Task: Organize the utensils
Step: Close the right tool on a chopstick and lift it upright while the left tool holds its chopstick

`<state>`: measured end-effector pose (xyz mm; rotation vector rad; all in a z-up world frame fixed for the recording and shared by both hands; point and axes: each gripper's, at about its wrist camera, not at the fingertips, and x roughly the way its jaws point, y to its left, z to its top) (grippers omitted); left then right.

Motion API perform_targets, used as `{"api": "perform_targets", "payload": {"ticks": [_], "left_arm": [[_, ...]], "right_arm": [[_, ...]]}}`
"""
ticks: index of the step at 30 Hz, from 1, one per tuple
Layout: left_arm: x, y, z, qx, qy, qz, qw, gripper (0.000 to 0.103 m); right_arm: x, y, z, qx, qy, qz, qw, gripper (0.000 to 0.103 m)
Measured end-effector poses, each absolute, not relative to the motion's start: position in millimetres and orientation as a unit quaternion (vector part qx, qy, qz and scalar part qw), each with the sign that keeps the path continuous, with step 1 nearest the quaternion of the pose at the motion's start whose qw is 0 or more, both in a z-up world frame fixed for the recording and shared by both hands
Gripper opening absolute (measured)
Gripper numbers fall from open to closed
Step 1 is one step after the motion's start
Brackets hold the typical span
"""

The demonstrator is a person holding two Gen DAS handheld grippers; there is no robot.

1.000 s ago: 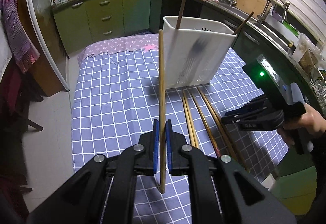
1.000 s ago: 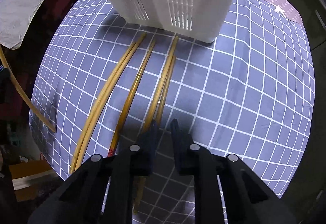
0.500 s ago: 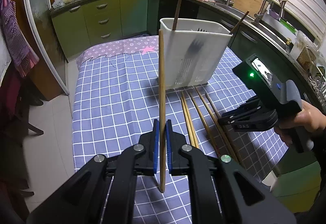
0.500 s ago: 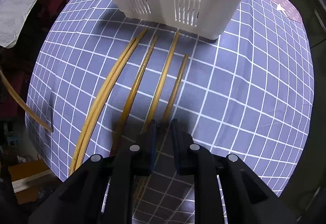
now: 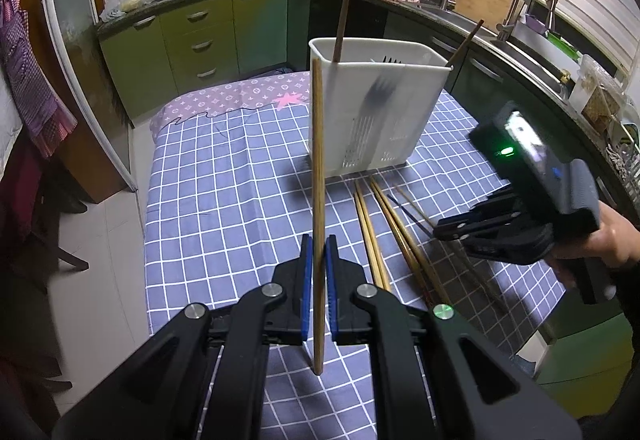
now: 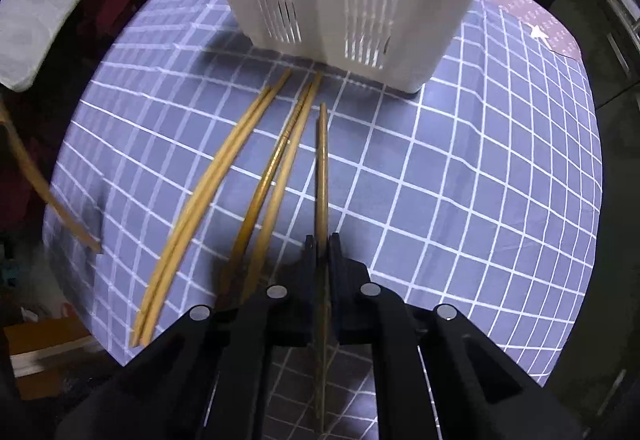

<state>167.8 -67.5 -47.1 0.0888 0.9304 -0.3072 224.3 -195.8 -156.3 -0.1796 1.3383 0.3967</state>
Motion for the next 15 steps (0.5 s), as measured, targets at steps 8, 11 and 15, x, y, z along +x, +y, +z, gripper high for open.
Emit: {"api": "perform_targets", "payload": {"ticks": [8,11,15], "left_arm": [[168.2,-68.4,-44.1,0.039,0.443,-0.149,0.883,0.007],[167.6,-70.0,-42.1,0.041,0.441,-0.15,0.884,0.007],[166.0,-72.7,-38.2,0.043,0.437,-0.152,0.886,0.007]], "right_arm": [[182.6,-230.1,-99.3,-0.023,0.515,0.217,0.829,0.007],[157.3,-246.7,-76.2,-0.009,0.464,0.223,0.858,0.007],[140.1,-261.2,-60.4,0.006,0.427,0.225,0.876,0.007]]}}
